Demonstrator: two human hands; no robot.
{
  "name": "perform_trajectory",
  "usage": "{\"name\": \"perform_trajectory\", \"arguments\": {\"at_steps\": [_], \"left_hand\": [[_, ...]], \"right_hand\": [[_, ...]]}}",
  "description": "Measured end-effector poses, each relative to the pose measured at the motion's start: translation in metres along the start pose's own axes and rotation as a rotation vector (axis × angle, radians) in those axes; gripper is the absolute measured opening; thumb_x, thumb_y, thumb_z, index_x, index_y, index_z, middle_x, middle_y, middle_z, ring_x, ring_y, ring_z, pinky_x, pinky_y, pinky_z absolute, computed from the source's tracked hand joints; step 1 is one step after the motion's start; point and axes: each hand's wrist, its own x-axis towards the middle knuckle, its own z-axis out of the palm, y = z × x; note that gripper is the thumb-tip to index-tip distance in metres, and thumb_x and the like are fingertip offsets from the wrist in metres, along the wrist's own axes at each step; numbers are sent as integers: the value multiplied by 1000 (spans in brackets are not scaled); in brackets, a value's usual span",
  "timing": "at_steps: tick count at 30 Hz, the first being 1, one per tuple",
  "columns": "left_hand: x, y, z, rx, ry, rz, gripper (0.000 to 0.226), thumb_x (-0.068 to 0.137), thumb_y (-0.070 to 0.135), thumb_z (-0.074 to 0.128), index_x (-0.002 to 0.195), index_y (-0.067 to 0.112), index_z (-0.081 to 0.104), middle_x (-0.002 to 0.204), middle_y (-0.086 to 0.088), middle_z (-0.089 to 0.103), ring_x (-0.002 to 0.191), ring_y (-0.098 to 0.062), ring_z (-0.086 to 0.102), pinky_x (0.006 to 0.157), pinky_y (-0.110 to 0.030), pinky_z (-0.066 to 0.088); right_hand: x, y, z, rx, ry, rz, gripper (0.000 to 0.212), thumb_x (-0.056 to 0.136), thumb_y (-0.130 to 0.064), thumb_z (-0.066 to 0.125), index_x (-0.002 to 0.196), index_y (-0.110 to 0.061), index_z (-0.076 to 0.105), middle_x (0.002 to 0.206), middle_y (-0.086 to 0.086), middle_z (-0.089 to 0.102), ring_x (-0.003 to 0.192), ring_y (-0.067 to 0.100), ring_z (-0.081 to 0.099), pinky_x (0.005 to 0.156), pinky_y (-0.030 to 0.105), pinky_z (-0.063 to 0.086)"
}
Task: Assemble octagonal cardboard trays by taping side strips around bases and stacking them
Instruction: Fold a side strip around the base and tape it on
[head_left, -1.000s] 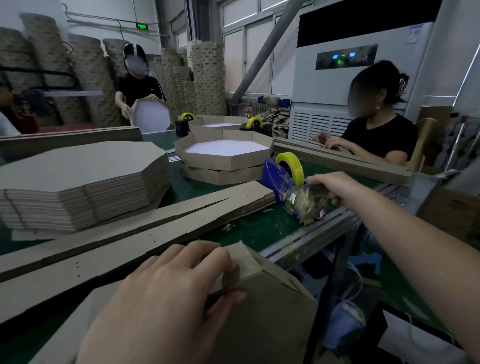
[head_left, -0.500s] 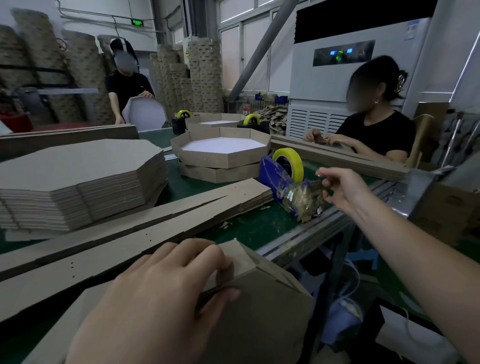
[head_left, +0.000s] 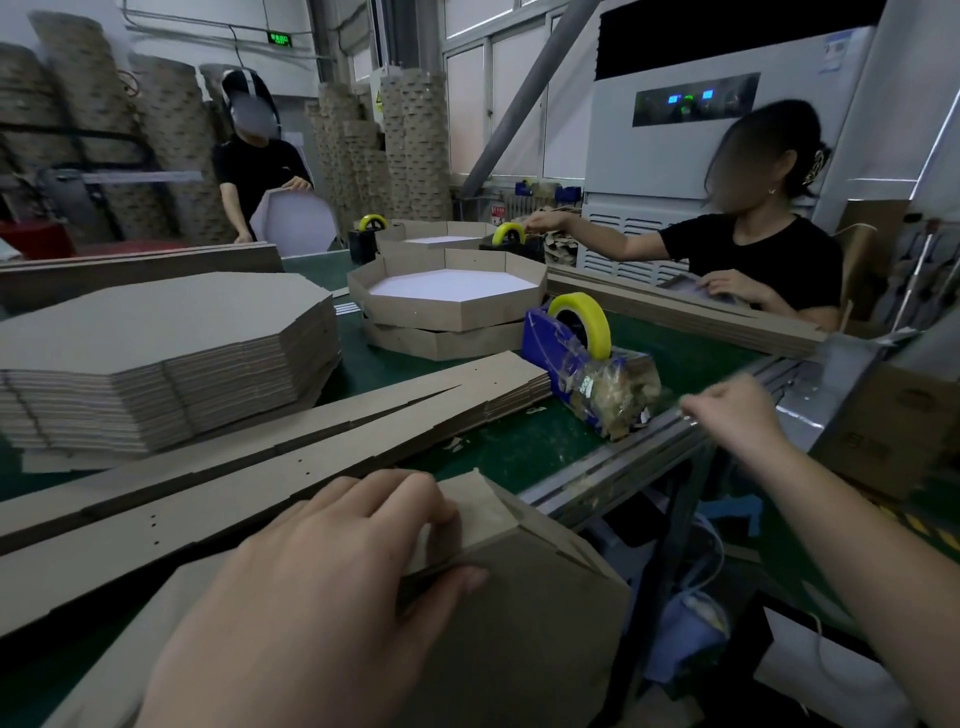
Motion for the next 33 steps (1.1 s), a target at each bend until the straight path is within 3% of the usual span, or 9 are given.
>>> {"name": "perform_trajectory", "arguments": {"at_steps": [2, 4, 7, 10, 15, 23, 26, 30, 33], "left_hand": [[0, 1, -1, -16, -5, -12, 28, 63, 60, 68, 72, 35, 58, 78, 21, 66, 58, -3, 63, 49, -1, 17], [0, 1, -2, -39, -8, -53, 30, 57, 59, 66, 70, 34, 55, 75, 20, 65, 55, -6, 62, 45, -2, 23], [1, 2, -4, -89, -66, -122, 32, 59, 63, 60, 73, 36, 51, 83, 23, 65, 64, -5, 64, 46, -8, 35], [-2, 0, 0, -64, -53, -207, 46, 60, 78, 34, 88, 42, 39, 110, 31, 51, 97, 6, 51, 65, -9, 40], [-4, -2, 0, -28, -92, -222, 55, 59, 84, 27, 99, 46, 25, 119, 32, 43, 107, 9, 45, 86, -13, 43], [-8, -2, -1, -59, -89, -270, 51, 59, 82, 39, 90, 41, 36, 112, 31, 50, 102, 7, 49, 70, -11, 41], [10, -6, 13, -210, -69, -358, 32, 82, 43, 65, 73, 33, 36, 118, 14, 57, 104, -11, 55, 80, -25, 47], [3, -5, 6, -30, -50, -138, 35, 82, 61, 49, 115, 49, 48, 103, 30, 52, 92, 1, 53, 62, -8, 32], [-11, 4, -5, -42, -103, -108, 48, 74, 62, 43, 114, 45, 62, 85, 19, 61, 67, -5, 62, 56, -4, 17]], "right_hand": [[-11, -3, -8, -128, 41, -58, 42, 82, -14, 68, 47, -3, 48, 51, 14, 44, 45, 25, 38, 52, 25, 35], [-31, -24, -11, -282, 69, -185, 34, 86, -24, 66, 57, -6, 65, 87, 12, 58, 67, 26, 53, 62, 28, 38], [-65, -76, -16, -425, -17, -398, 22, 86, -33, 64, 68, -21, 64, 102, -2, 44, 77, 11, 48, 60, 23, 32], [-99, -125, -23, -165, -390, -577, 19, 83, -41, 63, 67, -32, 65, 92, -11, 49, 79, 4, 50, 69, 20, 37], [-134, -156, -19, 431, -1142, -473, 20, 82, -25, 60, 64, -27, 69, 78, -9, 59, 63, 7, 47, 58, 16, 41], [-127, -143, 6, 329, -1275, -326, 18, 78, -23, 62, 61, -22, 68, 77, -1, 54, 61, 7, 42, 58, 21, 32], [-127, -142, 8, 331, -1294, -315, 19, 78, -23, 62, 60, -23, 68, 76, -1, 53, 61, 7, 42, 57, 21, 32], [-126, -143, 8, 313, -1300, -329, 19, 78, -23, 61, 60, -24, 67, 73, -4, 56, 62, 8, 45, 57, 20, 34], [-127, -144, 8, 292, -1301, -336, 19, 78, -26, 60, 60, -23, 66, 70, -5, 55, 62, 9, 42, 56, 20, 32]]}}
